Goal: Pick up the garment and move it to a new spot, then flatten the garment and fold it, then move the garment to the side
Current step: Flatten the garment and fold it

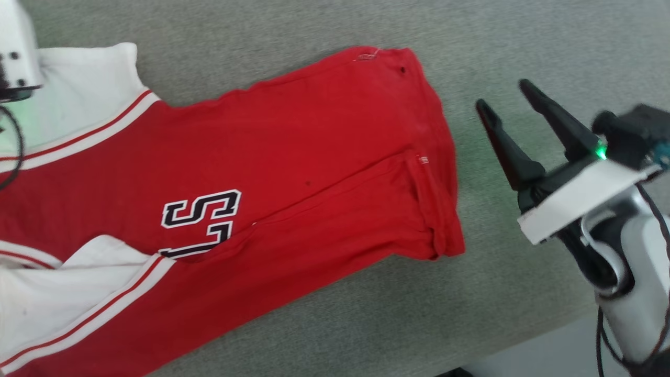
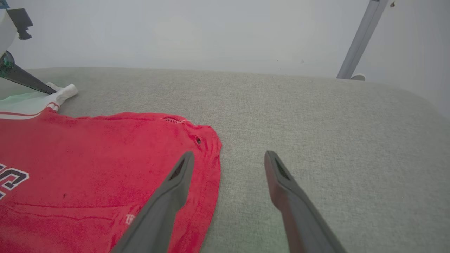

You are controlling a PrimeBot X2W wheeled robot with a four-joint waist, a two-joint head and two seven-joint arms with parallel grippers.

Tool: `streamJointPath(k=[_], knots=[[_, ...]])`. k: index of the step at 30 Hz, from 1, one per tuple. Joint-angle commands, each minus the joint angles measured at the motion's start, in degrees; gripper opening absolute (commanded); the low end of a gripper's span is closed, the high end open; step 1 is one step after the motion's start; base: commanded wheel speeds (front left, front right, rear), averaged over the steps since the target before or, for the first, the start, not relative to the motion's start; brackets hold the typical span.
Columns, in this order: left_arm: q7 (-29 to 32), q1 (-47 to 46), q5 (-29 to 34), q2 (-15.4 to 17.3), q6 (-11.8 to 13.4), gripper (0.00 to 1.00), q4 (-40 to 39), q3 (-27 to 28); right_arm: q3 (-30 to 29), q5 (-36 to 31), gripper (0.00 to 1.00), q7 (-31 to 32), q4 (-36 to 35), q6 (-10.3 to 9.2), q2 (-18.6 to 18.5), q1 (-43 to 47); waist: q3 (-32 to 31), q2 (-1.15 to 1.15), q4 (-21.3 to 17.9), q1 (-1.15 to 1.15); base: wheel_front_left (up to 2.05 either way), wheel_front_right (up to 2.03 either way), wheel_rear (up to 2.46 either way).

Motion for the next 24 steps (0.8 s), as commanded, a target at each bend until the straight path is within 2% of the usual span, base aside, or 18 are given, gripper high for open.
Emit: streamJointPath(k=[1,10,15,21,22,23,24], knots=[[1.18,3.04,-0.10,-1.69,-0.06,0.00,1.95,-1.82,0.08,0.28,1.00,2.12,1.27,-0.01,-0.19,-2.55,0.54,0.00,1.04,0.00,0.00,0.00,0.00],[-1.11,-0.70,0.83,-5.75,-1.29,0.00,2.19,-2.48,3.63,2.29,1.00,14.02,7.81,-0.01,-1.02,-12.69,1.81,0.00,5.44,0.00,0.00,0.00,0.00],[-2.31,-2.73,1.29,-7.65,-2.11,0.00,3.46,-2.92,8.35,3.09,1.00,22.46,14.35,-0.01,-2.35,-19.59,2.54,0.00,7.36,0.00,0.00,0.00,0.00],[-4.17,-3.87,0.79,-9.58,-3.01,0.00,5.36,-2.77,15.10,7.93,1.00,33.45,22.54,0.06,-0.74,-25.21,2.90,0.00,8.67,0.00,0.00,0.00,0.00],[-4.60,-3.94,0.76,-10.02,-3.13,0.00,5.60,-2.76,16.64,8.92,0.57,35.56,23.39,0.09,-0.84,-25.70,2.85,0.00,8.95,0.00,0.00,0.00,0.00],[-5.01,-4.11,0.85,-10.34,-3.41,0.00,5.88,-2.84,17.71,10.43,0.00,37.34,24.17,0.15,-0.91,-26.01,2.78,0.00,9.23,0.00,0.00,0.00,0.00],[-5.39,-4.31,0.89,-10.54,-3.60,0.00,6.12,-2.84,18.25,11.22,0.00,38.39,24.78,0.17,-1.16,-26.57,2.71,0.00,9.55,0.00,0.00,0.00,0.00]])
